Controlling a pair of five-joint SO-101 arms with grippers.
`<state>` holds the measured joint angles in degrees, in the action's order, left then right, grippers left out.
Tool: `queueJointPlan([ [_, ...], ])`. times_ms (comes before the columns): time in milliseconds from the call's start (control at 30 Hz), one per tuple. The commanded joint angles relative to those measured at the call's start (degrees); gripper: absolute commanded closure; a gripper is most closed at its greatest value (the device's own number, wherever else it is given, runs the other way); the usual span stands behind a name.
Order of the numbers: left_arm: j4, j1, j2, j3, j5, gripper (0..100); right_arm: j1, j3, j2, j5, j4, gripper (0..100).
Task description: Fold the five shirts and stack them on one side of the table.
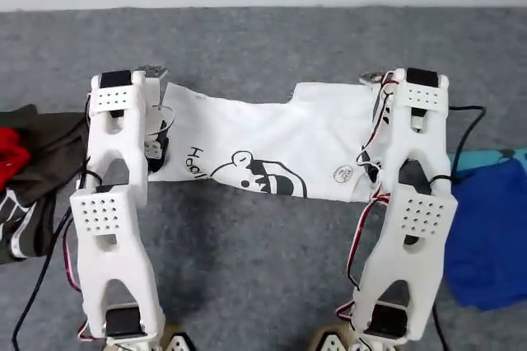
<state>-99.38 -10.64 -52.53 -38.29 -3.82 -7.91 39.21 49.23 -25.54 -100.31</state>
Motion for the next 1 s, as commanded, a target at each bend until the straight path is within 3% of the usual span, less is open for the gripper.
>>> queueJointPlan([
  [0,-1.32,-0.7,6.42,-0.92,0.53,89,0.57,0.26,-4.09,0.26,-2.24,98.8],
  [267,-1.32,-0.88,19.6,5.58,0.09,86,0.22,0.26,-4.35,0.35,-2.24,98.8],
  [500,0.26,2.2,18.29,17.54,-3.87,86,0.57,0.26,-4.35,0.35,-2.24,98.8],
  [867,1.05,1.58,1.41,4.79,-3.69,86,0.66,0.26,-4.44,0.35,-2.33,98.8],
  [967,0.97,1.49,-3.52,1.98,-3.69,91,0.66,0.26,-4.44,0.35,-2.33,98.8],
])
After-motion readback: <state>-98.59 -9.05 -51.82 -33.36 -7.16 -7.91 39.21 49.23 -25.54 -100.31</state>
